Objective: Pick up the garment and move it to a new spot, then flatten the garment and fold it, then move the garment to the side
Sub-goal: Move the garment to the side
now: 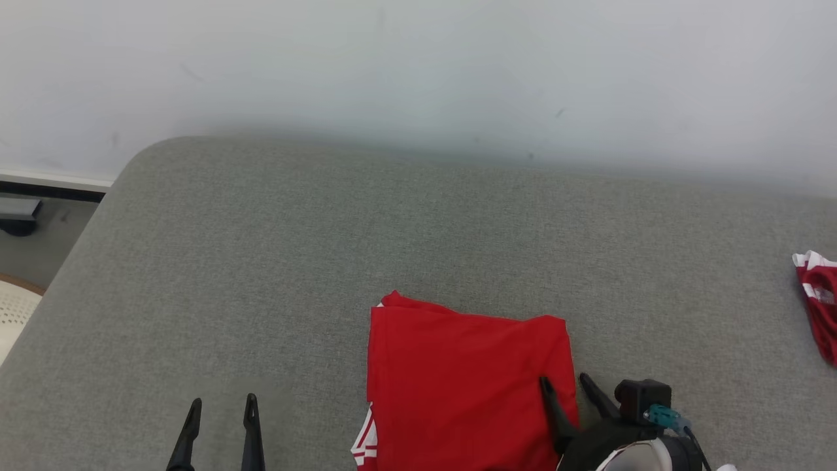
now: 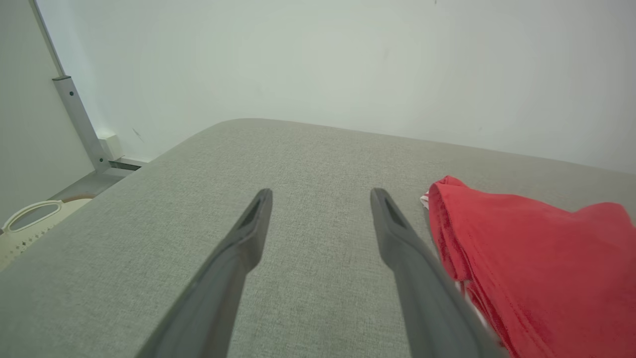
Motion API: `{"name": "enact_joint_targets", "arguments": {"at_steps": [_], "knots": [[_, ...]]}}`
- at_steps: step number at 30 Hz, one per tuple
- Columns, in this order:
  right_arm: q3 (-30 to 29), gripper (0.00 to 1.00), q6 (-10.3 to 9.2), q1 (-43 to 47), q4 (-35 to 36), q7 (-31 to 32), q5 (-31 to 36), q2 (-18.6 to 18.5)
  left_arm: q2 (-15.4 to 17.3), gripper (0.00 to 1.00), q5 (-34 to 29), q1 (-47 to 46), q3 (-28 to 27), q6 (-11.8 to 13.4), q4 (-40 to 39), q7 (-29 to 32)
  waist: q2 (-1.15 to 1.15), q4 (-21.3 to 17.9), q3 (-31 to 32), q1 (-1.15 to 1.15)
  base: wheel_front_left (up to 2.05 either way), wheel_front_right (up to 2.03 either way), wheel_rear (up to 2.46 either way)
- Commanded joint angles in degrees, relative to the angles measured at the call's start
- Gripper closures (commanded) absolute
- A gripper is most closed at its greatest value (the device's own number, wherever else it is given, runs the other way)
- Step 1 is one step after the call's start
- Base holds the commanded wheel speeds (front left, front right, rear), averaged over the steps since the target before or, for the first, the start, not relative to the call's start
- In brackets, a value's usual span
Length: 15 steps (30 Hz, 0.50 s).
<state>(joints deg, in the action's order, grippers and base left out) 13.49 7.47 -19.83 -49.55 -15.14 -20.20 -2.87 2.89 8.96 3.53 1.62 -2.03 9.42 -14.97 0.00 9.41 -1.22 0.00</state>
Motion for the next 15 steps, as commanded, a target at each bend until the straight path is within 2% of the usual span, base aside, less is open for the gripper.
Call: {"name": "enact_joint_targets", "arguments": {"at_steps": [1,5,6,7,8,9,15], "knots": [[1.1,0.00,0.07,-0.8,-2.9,-0.1,-1.8,0.0,0.0,0.00,-0.1,0.1,0.2,-0.1,0.1,-0.2,0.00,1.6,0.0,0.00,0.00,0.00,0.00],[5.7,0.00,0.07,-0.9,-6.5,-0.1,-7.2,0.0,0.0,0.00,-0.1,1.1,-0.1,0.0,-0.1,-0.2,0.00,2.3,0.3,0.00,0.00,0.00,0.00],[6.7,0.51,0.07,-0.9,-7.2,0.0,-8.2,0.0,0.0,0.00,-0.1,1.1,-0.1,0.0,-0.1,-0.2,0.00,2.3,0.4,0.00,0.00,0.00,0.00],[6.7,0.51,0.07,-0.9,-7.2,0.0,-8.2,0.0,0.0,0.00,-0.1,1.1,-0.1,0.0,-0.1,-0.2,0.00,2.3,0.4,0.00,0.00,0.00,0.00],[7.6,0.73,0.07,-1.2,-7.6,0.1,-8.7,0.0,0.0,0.00,-0.1,1.1,-0.2,0.0,-0.1,-0.2,0.00,2.3,0.4,0.00,0.00,0.00,0.00],[8.2,1.00,0.07,-1.4,-8.0,0.1,-9.3,0.0,0.0,0.00,0.0,1.1,-0.3,0.1,-0.1,-0.2,0.00,2.2,0.5,0.00,0.00,0.00,0.00],[7.3,1.00,0.07,-3.3,-6.7,-0.1,-6.7,-0.6,0.0,0.00,0.2,1.5,-1.0,0.2,-0.4,-0.2,0.00,0.4,0.9,0.00,0.00,0.00,0.00]]}}
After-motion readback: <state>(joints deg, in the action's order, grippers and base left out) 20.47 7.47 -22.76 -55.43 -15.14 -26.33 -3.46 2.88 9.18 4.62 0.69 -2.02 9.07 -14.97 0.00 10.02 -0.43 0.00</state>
